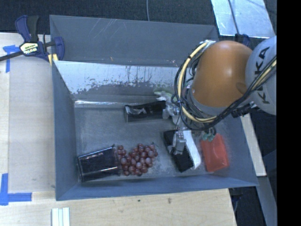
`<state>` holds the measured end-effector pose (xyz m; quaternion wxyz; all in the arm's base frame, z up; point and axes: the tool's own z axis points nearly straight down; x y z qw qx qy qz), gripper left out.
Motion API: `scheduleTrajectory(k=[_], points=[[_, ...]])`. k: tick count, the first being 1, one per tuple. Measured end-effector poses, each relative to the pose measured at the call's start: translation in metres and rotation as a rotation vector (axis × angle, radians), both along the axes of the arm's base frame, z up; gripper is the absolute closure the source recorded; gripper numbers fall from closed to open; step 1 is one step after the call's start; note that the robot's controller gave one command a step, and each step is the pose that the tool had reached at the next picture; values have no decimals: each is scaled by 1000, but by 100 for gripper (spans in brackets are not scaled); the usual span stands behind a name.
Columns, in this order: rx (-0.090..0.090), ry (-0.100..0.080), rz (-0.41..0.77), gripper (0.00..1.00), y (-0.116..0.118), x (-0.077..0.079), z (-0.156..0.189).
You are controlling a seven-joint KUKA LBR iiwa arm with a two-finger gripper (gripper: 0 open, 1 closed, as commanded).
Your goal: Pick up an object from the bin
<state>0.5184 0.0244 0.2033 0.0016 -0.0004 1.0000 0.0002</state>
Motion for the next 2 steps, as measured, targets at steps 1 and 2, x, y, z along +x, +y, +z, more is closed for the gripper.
scheduleTrajectory(k=[1,2], points=[[-1,0,128,0,18,-7,-46],[-2,-3,439,0,49,-10,-107]])
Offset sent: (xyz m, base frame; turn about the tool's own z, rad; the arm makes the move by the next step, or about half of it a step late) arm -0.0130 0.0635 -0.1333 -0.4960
